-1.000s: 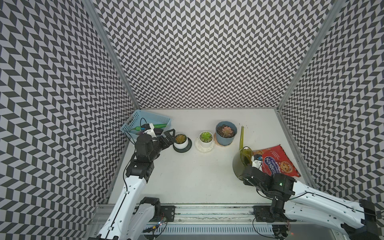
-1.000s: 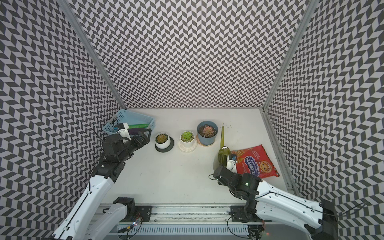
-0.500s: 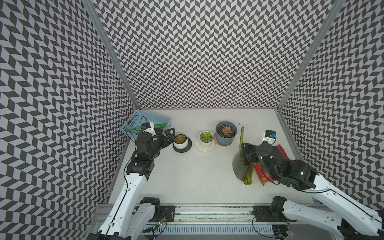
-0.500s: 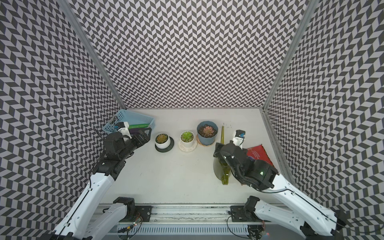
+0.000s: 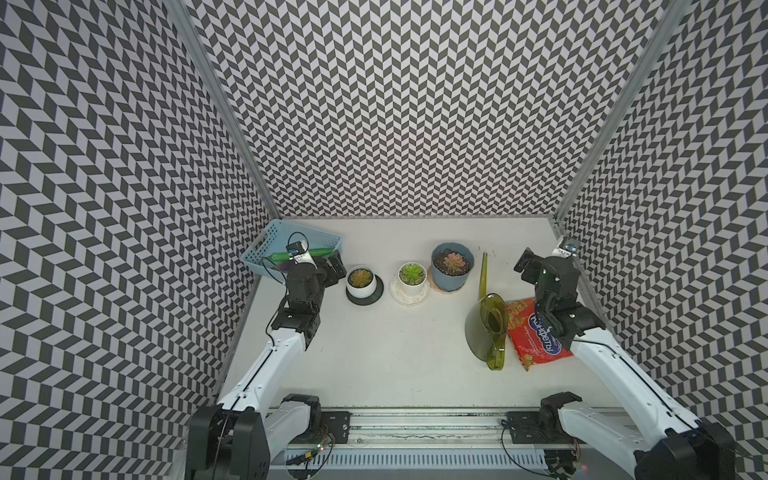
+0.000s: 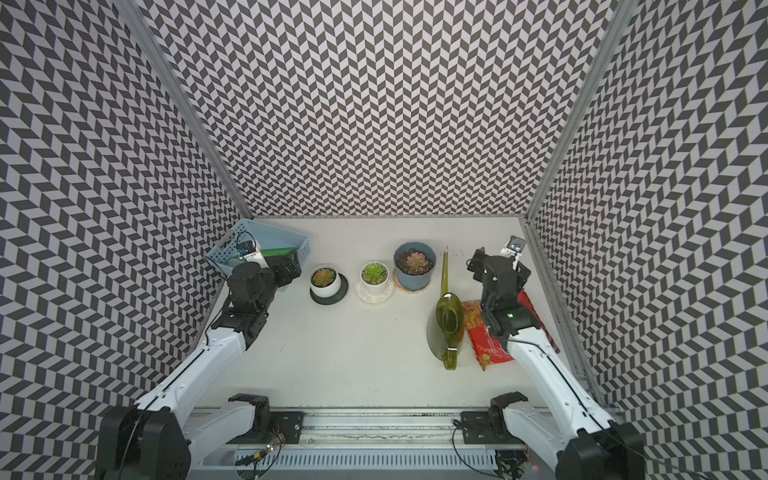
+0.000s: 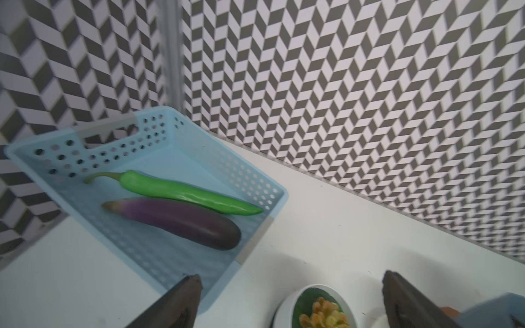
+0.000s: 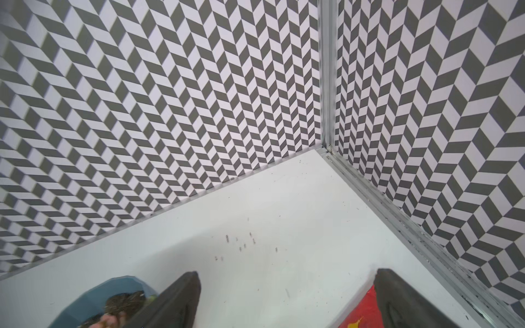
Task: Water the succulent around the soil edge
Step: Reset both arms
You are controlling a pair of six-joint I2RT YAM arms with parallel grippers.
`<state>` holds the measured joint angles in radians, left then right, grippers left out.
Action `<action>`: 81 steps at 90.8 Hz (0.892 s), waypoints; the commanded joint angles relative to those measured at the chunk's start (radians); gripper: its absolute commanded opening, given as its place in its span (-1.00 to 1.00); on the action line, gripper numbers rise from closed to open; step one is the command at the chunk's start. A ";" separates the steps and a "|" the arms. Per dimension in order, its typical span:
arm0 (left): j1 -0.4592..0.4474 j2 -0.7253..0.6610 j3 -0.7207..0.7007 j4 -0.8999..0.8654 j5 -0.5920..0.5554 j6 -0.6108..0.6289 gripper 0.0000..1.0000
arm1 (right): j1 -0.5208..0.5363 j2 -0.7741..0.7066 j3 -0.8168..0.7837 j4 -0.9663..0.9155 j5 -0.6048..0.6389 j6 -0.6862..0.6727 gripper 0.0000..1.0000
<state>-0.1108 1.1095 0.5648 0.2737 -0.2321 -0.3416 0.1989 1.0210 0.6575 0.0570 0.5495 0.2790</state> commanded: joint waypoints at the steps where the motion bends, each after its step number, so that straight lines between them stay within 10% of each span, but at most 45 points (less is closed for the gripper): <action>1: 0.015 0.075 -0.125 0.394 -0.159 0.191 1.00 | -0.069 0.033 -0.098 0.406 -0.025 -0.081 1.00; 18: 0.101 0.199 -0.305 0.867 -0.026 0.271 1.00 | -0.178 0.156 -0.222 0.610 -0.164 -0.078 1.00; 48: 0.103 0.158 -0.361 0.836 0.028 0.282 1.00 | -0.196 0.287 -0.395 0.960 -0.256 -0.126 1.00; 81: 0.104 0.453 -0.371 1.124 0.138 0.328 1.00 | -0.197 0.414 -0.471 1.196 -0.354 -0.174 1.00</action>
<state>0.0002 1.4944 0.1509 1.2789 -0.1593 -0.0551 0.0040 1.4128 0.2363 1.0767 0.2573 0.1360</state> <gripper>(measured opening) 0.999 0.999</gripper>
